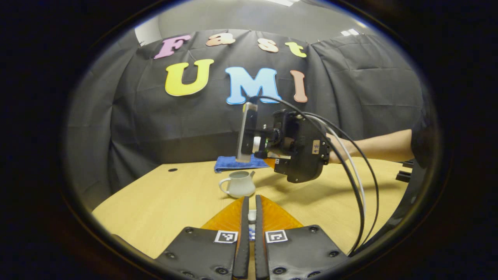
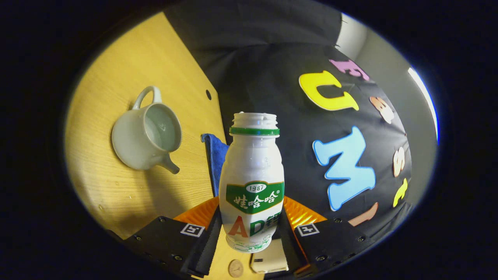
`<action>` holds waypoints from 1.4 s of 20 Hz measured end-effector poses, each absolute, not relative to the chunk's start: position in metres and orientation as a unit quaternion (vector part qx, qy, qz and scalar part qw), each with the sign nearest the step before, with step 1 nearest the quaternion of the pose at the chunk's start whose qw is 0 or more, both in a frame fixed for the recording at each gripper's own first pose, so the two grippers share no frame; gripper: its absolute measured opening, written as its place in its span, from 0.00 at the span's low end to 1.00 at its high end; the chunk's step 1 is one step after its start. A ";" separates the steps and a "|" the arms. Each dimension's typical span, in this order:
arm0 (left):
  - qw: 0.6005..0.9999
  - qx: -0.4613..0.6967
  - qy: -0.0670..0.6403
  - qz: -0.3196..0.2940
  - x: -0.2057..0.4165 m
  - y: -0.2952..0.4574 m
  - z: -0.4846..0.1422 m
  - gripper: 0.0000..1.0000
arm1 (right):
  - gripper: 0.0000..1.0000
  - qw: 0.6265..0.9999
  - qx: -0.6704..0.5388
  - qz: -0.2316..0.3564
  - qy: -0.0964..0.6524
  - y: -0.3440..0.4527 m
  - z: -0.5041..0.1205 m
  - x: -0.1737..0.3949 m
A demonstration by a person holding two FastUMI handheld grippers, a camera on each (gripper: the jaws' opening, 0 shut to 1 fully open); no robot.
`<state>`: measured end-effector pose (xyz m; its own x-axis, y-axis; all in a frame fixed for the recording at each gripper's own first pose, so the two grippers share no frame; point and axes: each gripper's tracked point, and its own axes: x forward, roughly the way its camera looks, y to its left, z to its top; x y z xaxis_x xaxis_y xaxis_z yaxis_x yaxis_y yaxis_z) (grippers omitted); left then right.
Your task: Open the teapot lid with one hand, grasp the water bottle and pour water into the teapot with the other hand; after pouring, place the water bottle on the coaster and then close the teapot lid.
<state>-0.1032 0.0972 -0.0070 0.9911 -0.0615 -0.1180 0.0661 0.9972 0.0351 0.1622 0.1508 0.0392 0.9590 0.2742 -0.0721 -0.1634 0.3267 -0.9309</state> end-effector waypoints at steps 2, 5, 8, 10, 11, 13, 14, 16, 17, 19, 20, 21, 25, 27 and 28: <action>0.998 0.027 0.054 -0.034 -0.099 0.095 -0.001 0.17 | 0.71 0.845 -0.517 0.135 -0.031 0.142 0.040 0.160; 0.998 0.038 0.048 -0.028 -0.086 0.099 0.010 0.16 | 0.71 0.888 -0.436 0.143 -0.010 0.123 0.035 0.152; 0.998 0.039 0.040 -0.028 -0.070 0.099 0.019 0.17 | 0.71 0.926 -0.348 0.145 0.022 0.097 0.030 0.143; 0.999 0.040 0.029 -0.022 -0.053 0.103 0.031 0.16 | 0.71 0.947 -0.281 0.152 0.041 0.085 0.028 0.138; 0.999 0.036 0.022 -0.020 -0.042 0.104 0.038 0.16 | 0.71 0.953 -0.255 0.154 0.046 0.081 0.026 0.138; 0.999 0.024 0.007 -0.019 -0.017 0.107 0.051 0.17 | 0.71 0.963 -0.221 0.147 0.044 0.066 0.032 0.130; 1.000 0.020 0.003 -0.018 -0.003 0.109 0.057 0.16 | 0.71 0.969 -0.202 0.139 0.040 0.058 0.037 0.127; 1.000 0.017 0.001 -0.012 0.023 0.114 0.056 0.16 | 0.71 0.977 -0.166 0.131 0.039 0.043 0.040 0.119; 1.000 0.014 0.005 -0.005 0.035 0.118 0.050 0.16 | 0.71 0.980 -0.155 0.123 0.037 0.033 0.041 0.117; 1.000 -0.001 0.013 0.003 0.056 0.124 0.037 0.12 | 0.71 0.985 -0.135 0.100 0.033 0.009 0.043 0.116; 1.000 -0.007 0.017 0.004 0.065 0.125 0.032 0.16 | 0.71 0.987 -0.123 0.095 0.037 0.001 0.041 0.116; 1.000 -0.007 0.021 0.006 0.075 0.126 0.028 0.16 | 0.71 0.989 -0.109 0.092 0.042 -0.005 0.037 0.114; 0.999 -0.013 0.043 0.014 0.106 0.133 0.009 0.16 | 0.71 0.993 -0.065 0.081 0.056 -0.024 0.029 0.118; 0.998 -0.017 0.055 0.017 0.117 0.137 -0.002 0.16 | 0.71 0.994 -0.059 0.078 0.054 -0.027 0.028 0.119; 0.998 -0.017 0.060 0.019 0.120 0.138 -0.005 0.16 | 0.71 0.994 -0.061 0.077 0.053 -0.028 0.028 0.120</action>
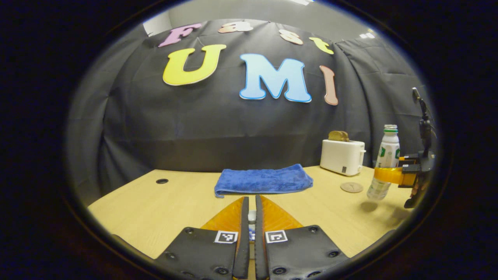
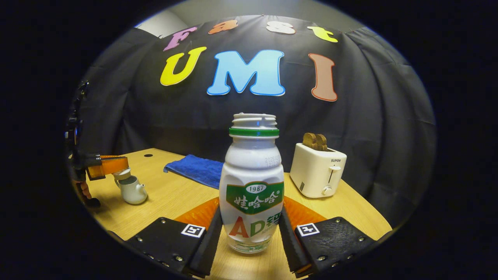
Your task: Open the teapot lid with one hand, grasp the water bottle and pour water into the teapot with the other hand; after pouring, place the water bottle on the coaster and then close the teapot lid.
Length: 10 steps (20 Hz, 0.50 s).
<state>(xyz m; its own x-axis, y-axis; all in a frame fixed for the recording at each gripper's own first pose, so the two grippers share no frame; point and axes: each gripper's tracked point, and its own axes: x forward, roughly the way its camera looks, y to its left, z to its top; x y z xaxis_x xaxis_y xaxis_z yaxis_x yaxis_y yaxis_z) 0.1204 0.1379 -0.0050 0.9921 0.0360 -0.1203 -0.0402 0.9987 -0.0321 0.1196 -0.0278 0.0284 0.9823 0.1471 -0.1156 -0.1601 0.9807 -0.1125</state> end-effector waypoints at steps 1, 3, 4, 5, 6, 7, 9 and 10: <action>0.998 -0.016 0.064 0.017 0.123 0.138 -0.009 0.16 | 0.71 0.994 -0.062 0.078 0.052 -0.028 0.028 0.120; 0.997 -0.016 0.068 0.018 0.124 0.137 -0.013 0.16 | 0.71 0.994 -0.064 0.076 0.051 -0.029 0.029 0.121; 0.997 -0.018 0.067 0.016 0.125 0.136 -0.012 0.16 | 0.71 0.994 -0.066 0.076 0.053 -0.029 0.028 0.121; 0.997 -0.020 0.067 0.013 0.126 0.134 -0.014 0.16 | 0.71 0.993 -0.065 0.075 0.056 -0.030 0.026 0.120; 0.997 -0.019 0.070 0.012 0.126 0.132 -0.016 0.16 | 0.71 0.994 -0.059 0.076 0.057 -0.030 0.026 0.120; 0.997 -0.017 0.072 0.013 0.127 0.132 -0.018 0.16 | 0.71 0.994 -0.053 0.076 0.058 -0.030 0.024 0.119; 0.997 -0.022 0.074 0.014 0.129 0.135 -0.021 0.12 | 0.71 0.994 -0.050 0.073 0.062 -0.031 0.021 0.119; 0.997 -0.027 0.076 0.015 0.130 0.136 -0.025 0.17 | 0.71 0.994 -0.049 0.072 0.062 -0.032 0.021 0.119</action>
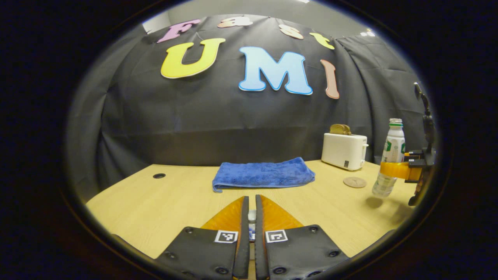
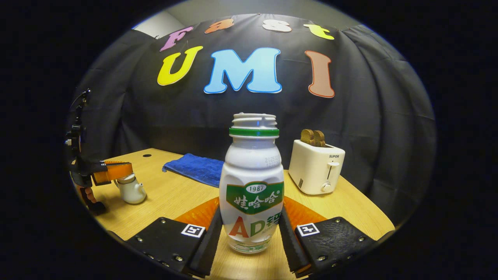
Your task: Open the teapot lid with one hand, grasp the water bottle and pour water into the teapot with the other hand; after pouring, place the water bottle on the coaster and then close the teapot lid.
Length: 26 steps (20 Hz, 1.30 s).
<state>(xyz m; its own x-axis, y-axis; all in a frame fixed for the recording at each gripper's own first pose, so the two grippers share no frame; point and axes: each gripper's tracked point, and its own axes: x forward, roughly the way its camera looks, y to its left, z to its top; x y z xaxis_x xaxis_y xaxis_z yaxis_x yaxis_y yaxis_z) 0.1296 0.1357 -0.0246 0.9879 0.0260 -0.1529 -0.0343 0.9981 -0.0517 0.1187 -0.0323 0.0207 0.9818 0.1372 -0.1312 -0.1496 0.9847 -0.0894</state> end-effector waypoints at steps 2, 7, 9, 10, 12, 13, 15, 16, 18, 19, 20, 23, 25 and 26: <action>0.996 -0.033 0.081 0.016 0.129 0.135 -0.032 0.16 | 0.71 0.994 -0.050 0.071 0.064 -0.033 0.020 0.119; 0.996 -0.031 0.077 0.020 0.130 0.137 -0.027 0.22 | 0.71 0.995 -0.041 0.061 0.067 -0.037 0.018 0.123; 0.997 -0.026 0.072 0.025 0.126 0.139 -0.023 0.29 | 0.71 0.995 -0.033 0.058 0.068 -0.038 0.017 0.126; 0.997 -0.024 0.067 0.032 0.124 0.144 -0.018 0.36 | 0.71 0.996 -0.031 0.054 0.065 -0.041 0.019 0.128; 0.998 -0.034 0.052 0.034 0.115 0.144 -0.004 0.59 | 0.71 0.997 -0.031 0.042 0.058 -0.049 0.024 0.138; 0.998 -0.036 0.043 0.042 0.107 0.146 0.004 0.65 | 0.71 0.998 -0.029 0.033 0.055 -0.056 0.028 0.144; 0.997 -0.050 0.034 0.042 0.089 0.144 0.015 0.81 | 0.71 0.998 -0.021 0.016 0.050 -0.068 0.034 0.157; 0.997 -0.062 0.030 0.040 0.081 0.142 0.022 0.87 | 0.71 0.999 -0.016 0.007 0.048 -0.072 0.036 0.163; 0.996 -0.076 0.024 0.037 0.066 0.142 0.029 0.99 | 0.71 0.999 -0.003 -0.004 0.043 -0.082 0.042 0.182; 0.996 -0.075 0.019 0.037 0.059 0.142 0.033 0.99 | 0.71 0.999 0.004 -0.007 0.050 -0.085 0.040 0.191; 0.997 -0.072 0.013 0.039 0.053 0.144 0.039 0.99 | 0.71 0.998 0.013 -0.010 0.053 -0.087 0.038 0.198; 0.998 -0.050 0.001 0.045 0.042 0.150 0.049 0.99 | 0.70 0.998 0.007 -0.026 0.057 -0.097 0.032 0.226; 0.998 -0.049 -0.001 0.044 0.040 0.154 0.050 0.99 | 0.70 0.998 -0.004 -0.032 0.062 -0.101 0.023 0.243; 0.998 -0.051 0.000 0.044 0.041 0.155 0.050 0.99 | 0.71 0.997 -0.003 -0.036 0.067 -0.103 0.019 0.248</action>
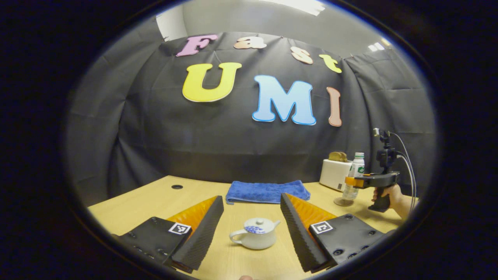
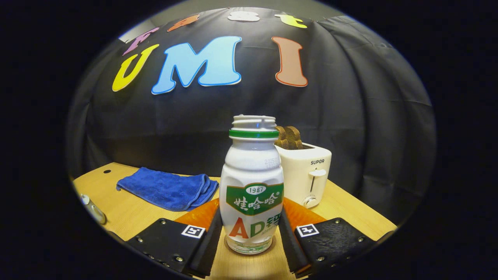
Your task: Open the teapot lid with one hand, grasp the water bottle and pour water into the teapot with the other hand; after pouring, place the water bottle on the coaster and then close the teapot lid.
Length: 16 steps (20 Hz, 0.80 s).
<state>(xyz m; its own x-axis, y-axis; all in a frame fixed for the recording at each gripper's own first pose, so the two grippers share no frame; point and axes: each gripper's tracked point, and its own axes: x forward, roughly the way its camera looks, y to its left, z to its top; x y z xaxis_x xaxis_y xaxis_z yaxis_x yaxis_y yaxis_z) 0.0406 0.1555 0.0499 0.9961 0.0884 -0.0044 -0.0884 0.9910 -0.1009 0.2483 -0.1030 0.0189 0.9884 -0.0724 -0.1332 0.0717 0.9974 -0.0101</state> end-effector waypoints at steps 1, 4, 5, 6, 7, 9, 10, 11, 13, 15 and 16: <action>0.998 -0.053 0.001 0.045 0.041 0.158 0.048 0.99 | 0.71 0.997 0.001 -0.042 0.068 -0.107 0.015 0.251; 0.997 -0.058 0.006 0.044 0.043 0.161 0.044 0.99 | 0.70 0.996 0.012 -0.041 0.079 -0.107 0.004 0.257; 0.997 -0.055 0.006 0.048 0.044 0.163 0.043 0.99 | 0.70 0.996 0.015 -0.040 0.078 -0.106 0.003 0.258; 0.997 -0.051 0.006 0.049 0.045 0.164 0.044 0.99 | 0.71 0.996 0.016 -0.042 0.076 -0.106 0.005 0.260; 0.998 -0.049 0.007 0.047 0.046 0.162 0.042 0.99 | 0.70 0.996 0.012 -0.040 0.078 -0.104 0.002 0.260; 0.998 -0.049 0.007 0.041 0.048 0.155 0.042 0.99 | 0.70 0.996 0.005 -0.040 0.081 -0.104 0.004 0.258; 0.998 -0.047 0.006 0.038 0.048 0.152 0.043 0.99 | 0.71 0.996 0.007 -0.041 0.080 -0.105 0.004 0.258; 0.998 -0.045 0.004 0.036 0.048 0.150 0.045 0.99 | 0.71 0.996 0.012 -0.040 0.080 -0.105 0.004 0.257; 0.999 -0.037 0.004 0.032 0.048 0.147 0.046 0.99 | 0.77 0.996 0.021 -0.043 0.075 -0.104 0.009 0.255; 0.999 -0.036 0.004 0.027 0.048 0.142 0.046 0.99 | 0.91 0.996 0.015 -0.049 0.072 -0.105 0.016 0.252; 0.999 -0.039 0.004 0.023 0.047 0.138 0.047 0.99 | 0.94 0.996 0.012 -0.048 0.068 -0.103 0.022 0.248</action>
